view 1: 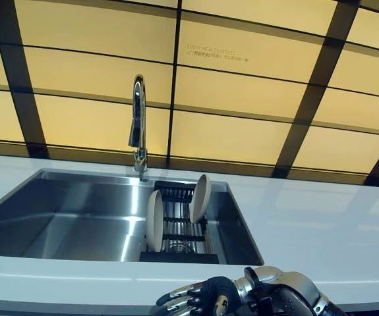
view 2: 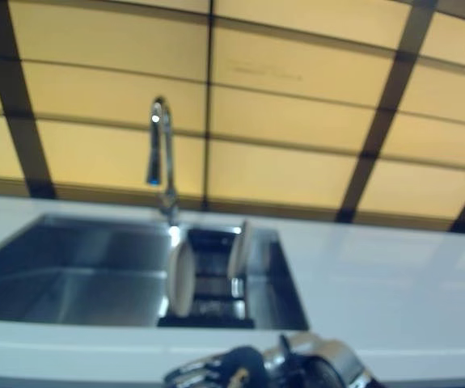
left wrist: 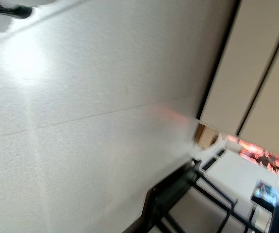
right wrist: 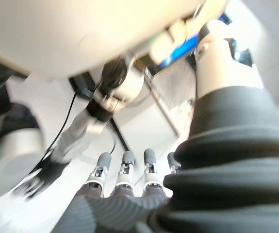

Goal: Take plates into dishwasher

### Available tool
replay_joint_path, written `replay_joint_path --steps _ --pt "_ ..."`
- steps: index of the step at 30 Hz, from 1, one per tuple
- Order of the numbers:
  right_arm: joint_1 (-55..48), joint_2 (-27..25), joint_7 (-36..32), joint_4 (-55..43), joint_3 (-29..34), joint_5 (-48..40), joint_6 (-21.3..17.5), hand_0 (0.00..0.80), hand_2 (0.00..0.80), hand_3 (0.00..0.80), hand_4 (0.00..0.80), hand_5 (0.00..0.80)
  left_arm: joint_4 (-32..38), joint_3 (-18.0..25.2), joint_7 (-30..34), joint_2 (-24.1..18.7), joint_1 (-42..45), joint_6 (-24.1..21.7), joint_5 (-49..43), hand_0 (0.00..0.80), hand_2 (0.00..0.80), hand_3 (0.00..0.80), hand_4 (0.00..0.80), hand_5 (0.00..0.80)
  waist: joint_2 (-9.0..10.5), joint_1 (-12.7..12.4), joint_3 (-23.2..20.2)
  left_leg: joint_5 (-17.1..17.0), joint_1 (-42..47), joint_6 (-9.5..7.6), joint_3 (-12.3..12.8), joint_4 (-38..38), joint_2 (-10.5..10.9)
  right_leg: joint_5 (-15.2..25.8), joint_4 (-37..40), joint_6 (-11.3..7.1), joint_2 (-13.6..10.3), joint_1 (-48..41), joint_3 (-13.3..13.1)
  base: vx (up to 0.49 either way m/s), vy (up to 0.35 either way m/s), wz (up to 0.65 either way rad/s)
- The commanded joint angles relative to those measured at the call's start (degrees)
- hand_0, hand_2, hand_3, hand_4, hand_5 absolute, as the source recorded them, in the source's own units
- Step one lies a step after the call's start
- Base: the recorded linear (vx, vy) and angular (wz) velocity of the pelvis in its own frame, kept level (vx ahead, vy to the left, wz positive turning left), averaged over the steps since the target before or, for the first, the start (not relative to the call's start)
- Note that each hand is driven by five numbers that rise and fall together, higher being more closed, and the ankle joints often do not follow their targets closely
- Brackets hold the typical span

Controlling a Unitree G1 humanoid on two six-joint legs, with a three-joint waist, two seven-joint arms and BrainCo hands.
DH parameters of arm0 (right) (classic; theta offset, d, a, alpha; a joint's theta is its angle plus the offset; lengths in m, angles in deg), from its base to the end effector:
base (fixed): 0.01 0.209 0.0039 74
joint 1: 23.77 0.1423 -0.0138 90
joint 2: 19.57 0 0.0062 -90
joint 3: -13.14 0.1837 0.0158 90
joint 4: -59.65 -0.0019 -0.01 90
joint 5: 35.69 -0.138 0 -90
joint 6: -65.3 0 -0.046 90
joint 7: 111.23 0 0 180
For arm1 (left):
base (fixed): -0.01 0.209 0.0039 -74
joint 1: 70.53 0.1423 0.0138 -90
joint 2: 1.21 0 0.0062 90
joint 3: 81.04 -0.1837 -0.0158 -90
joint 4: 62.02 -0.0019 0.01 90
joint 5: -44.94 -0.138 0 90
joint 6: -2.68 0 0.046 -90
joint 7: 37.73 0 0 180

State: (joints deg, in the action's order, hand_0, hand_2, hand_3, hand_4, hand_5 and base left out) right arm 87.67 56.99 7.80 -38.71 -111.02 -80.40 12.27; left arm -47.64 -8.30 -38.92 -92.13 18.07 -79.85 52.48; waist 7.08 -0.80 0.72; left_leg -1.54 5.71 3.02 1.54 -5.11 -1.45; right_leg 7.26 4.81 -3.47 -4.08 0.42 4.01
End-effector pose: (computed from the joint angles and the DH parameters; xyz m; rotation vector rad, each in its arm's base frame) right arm 0.2251 -0.1118 0.0817 0.2530 0.5418 1.7732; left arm 0.0574 0.2405 -0.1154 0.3585 1.4399 0.0650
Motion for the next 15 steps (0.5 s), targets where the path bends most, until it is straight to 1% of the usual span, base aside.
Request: replay_joint_path --steps 1,2,3,4,7,10,11,13,15 --pt "6.88 3.0 2.37 -5.66 -1.83 -11.75 1.2 0.0 0.0 0.0 0.0 0.0 -5.76 -1.95 0.28 0.74 -5.69 -1.7 -0.47 0.0 0.0 0.0 0.0 0.0 -0.84 -0.77 0.98 1.5 -1.07 -4.79 -0.45 0.11 3.37 -1.57 -3.15 -3.16 -1.26 -1.14 -0.47 0.007 0.012 -0.11" --pt "7.72 4.64 6.79 -6.7 -1.99 -14.95 0.16 0.0 0.0 0.0 0.0 0.0 -6.07 -2.27 0.22 1.12 -5.76 -2.02 -0.43 0.0 0.0 0.0 0.0 0.0 -0.89 -0.96 0.82 1.52 -1.01 -4.85 -0.63 0.11 3.45 -1.65 -3.08 -3.08 -1.23 -1.27 -0.47 0.01 0.011 -0.08" --pt "7.88 4.94 8.51 -7.02 -2.02 -15.78 -0.04 0.0 0.0 0.0 0.0 0.0 -6.12 -2.35 0.18 1.21 -5.78 -2.07 -0.45 0.0 0.0 0.0 0.0 0.0 -0.91 -1.01 0.77 1.54 -1.0 -4.86 -0.67 0.11 3.47 -1.67 -3.06 -3.07 -1.23 -1.3 -0.46 0.013 0.012 -0.06" --pt "8.44 5.6 11.18 -6.92 -1.74 -16.94 -1.23 0.0 0.0 0.0 0.0 0.0 -6.11 -2.51 0.2 1.37 -5.88 -2.0 -0.41 0.0 0.0 0.0 0.0 0.0 -0.98 -1.1 0.68 1.54 -0.99 -4.87 -0.76 0.11 3.52 -1.74 -2.96 -3.0 -1.24 -1.43 -0.43 0.0 0.0 0.0" --pt "9.16 6.52 17.14 -6.61 -0.11 -15.37 -5.09 0.0 0.0 0.0 0.0 0.0 -6.18 -2.52 0.1 1.84 -5.88 -1.94 -0.42 0.0 0.0 0.0 0.0 0.0 -1.09 -1.23 0.32 1.72 -0.97 -4.93 -0.84 0.11 3.61 -1.94 -2.72 -2.88 -1.21 -1.65 -0.41 0.0 0.0 0.0" --pt "9.75 3.68 22.26 -5.8 3.25 -12.58 -9.15 0.0 0.0 0.0 0.0 0.0 -5.71 -2.03 -0.26 2.0 -5.56 -1.43 -0.3 0.0 0.0 0.0 0.0 0.0 -1.1 -0.96 0.02 2.0 -0.9 -4.89 -0.72 0.11 3.62 -2.09 -2.64 -2.85 -1.19 -1.76 -0.24 0.012 0.002 0.0" --pt "10.19 1.0 23.39 -4.19 6.48 -10.57 -10.77 0.0 0.0 0.0 0.0 0.0 -5.4 -1.41 -0.36 1.84 -5.22 -1.09 -0.4 0.0 0.0 0.0 0.0 0.0 -1.05 -0.62 -0.01 2.13 -0.77 -4.88 -0.6 0.11 3.62 -2.17 -2.83 -2.82 -1.14 -1.72 -0.26 0.036 0.004 0.0" --pt "10.68 -1.82 25.36 -1.83 9.73 -9.62 -13.09 0.0 0.0 0.0 0.0 0.0 -5.11 -0.96 -0.47 1.63 -4.63 -0.91 -0.47 0.0 0.0 0.0 0.0 0.0 -0.98 -0.28 0.0 2.26 -0.58 -4.83 -0.41 0.11 3.57 -2.21 -2.93 -2.81 -1.11 -1.8 -0.27 0.044 -0.006 -0.01" --pt "10.89 -4.3 24.99 1.61 12.7 -6.81 -15.55 0.0 0.0 0.0 0.0 0.0 -4.79 -0.19 -0.3 1.18 -4.06 -0.87 -0.86 0.0 0.0 0.0 0.0 0.0 -0.93 -0.01 0.09 2.43 -0.37 -4.73 -0.33 0.11 3.51 -2.22 -2.9 -2.82 -1.07 -1.97 -0.3 0.02 -0.007 0.0"
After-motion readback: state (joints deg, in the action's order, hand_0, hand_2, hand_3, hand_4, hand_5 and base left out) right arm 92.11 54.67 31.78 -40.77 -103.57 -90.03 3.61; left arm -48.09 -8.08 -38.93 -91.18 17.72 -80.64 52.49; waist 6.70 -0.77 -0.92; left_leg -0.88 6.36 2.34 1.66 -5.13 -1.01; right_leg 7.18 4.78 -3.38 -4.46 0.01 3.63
